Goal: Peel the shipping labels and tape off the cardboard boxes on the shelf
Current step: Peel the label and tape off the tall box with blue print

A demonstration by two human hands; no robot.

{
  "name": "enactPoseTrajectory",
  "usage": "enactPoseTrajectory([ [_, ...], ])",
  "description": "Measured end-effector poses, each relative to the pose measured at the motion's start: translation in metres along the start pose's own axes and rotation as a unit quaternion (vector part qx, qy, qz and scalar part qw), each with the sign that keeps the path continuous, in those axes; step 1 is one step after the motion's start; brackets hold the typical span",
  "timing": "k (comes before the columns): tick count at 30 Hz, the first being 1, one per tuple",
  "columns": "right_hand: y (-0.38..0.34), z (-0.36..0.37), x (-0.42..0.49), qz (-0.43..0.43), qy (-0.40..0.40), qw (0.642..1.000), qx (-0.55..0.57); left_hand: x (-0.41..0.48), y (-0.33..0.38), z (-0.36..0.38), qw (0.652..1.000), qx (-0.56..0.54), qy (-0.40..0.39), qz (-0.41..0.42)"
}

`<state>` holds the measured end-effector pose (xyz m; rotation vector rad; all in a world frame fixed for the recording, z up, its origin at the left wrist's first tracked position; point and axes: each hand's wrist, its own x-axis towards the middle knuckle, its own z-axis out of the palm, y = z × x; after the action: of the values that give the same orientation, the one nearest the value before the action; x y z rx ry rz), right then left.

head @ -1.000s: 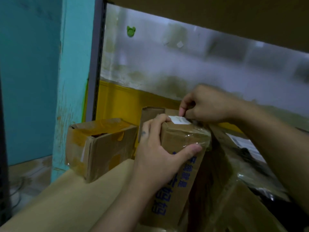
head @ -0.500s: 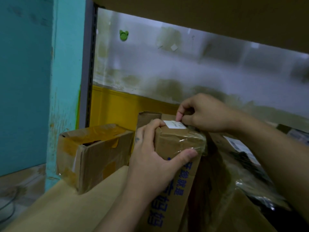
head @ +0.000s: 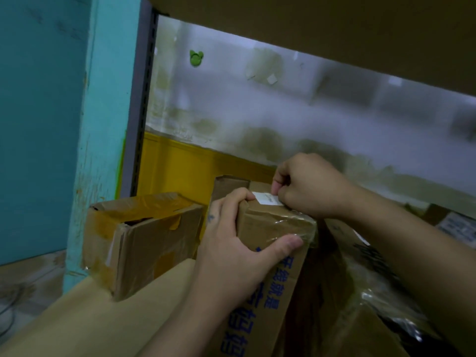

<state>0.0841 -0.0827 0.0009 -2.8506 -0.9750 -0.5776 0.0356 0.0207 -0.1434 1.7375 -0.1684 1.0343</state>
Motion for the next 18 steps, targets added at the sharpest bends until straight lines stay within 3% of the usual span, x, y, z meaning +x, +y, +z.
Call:
enactPoseTrajectory([
  [18,0.003,0.010,-0.001,0.042,0.008,0.998,0.052,0.002,-0.004,0.004,1.000,0.000,0.003,0.000],
])
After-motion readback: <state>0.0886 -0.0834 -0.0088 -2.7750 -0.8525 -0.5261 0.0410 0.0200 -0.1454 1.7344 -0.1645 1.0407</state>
